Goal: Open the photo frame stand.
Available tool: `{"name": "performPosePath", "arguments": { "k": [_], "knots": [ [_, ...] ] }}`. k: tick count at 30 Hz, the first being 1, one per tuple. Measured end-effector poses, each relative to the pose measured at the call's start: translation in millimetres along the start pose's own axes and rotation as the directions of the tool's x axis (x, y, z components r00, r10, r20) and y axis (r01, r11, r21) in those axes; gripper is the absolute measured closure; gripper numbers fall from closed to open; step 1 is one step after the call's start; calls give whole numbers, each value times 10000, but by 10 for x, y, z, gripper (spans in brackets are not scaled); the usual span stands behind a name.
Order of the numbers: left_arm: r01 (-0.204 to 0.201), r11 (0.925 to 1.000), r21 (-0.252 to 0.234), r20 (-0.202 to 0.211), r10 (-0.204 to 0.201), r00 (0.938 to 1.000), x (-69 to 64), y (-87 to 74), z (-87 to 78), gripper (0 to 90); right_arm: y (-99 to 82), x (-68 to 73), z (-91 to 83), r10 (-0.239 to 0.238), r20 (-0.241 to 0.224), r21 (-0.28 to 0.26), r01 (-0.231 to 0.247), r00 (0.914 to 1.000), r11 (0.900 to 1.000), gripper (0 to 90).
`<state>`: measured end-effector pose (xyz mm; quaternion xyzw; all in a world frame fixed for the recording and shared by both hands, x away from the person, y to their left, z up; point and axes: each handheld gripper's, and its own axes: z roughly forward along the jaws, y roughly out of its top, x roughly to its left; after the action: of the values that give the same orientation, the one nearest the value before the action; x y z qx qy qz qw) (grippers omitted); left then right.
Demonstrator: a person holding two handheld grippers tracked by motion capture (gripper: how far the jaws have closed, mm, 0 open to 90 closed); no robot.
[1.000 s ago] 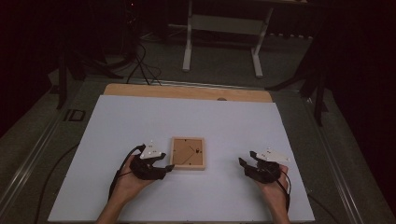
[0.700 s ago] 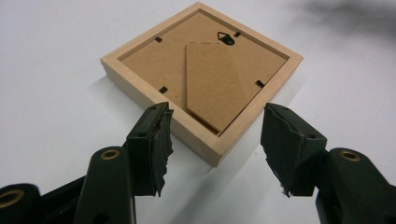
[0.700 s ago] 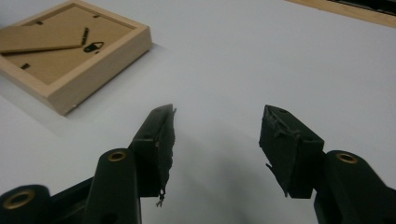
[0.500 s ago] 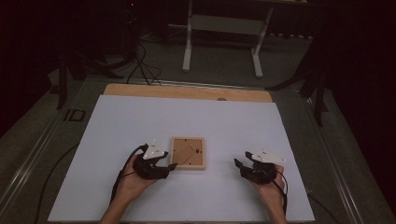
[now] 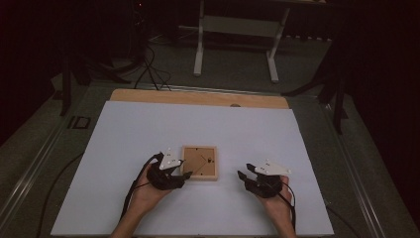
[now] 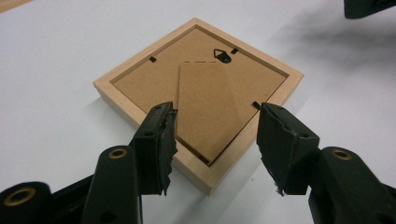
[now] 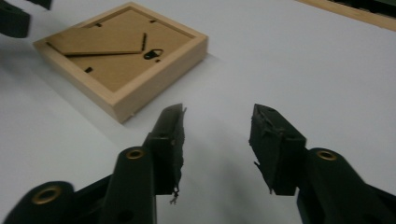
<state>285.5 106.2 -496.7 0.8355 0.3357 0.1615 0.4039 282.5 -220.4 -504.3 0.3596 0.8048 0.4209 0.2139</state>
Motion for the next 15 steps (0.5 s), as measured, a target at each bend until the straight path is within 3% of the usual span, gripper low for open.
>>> {"name": "performPosePath", "arguments": {
  "k": [7,15],
  "knots": [
    [65,10000,58,-153,-64,9999,4,35,57,467,67,135,112,-192,-422,-44,190,9989,9998,644],
    [25,9998,177,-285,-20,9996,12,62,106,449,156,311,247,-389,-1069,-96,381,9935,9992,831]
  ]
}}
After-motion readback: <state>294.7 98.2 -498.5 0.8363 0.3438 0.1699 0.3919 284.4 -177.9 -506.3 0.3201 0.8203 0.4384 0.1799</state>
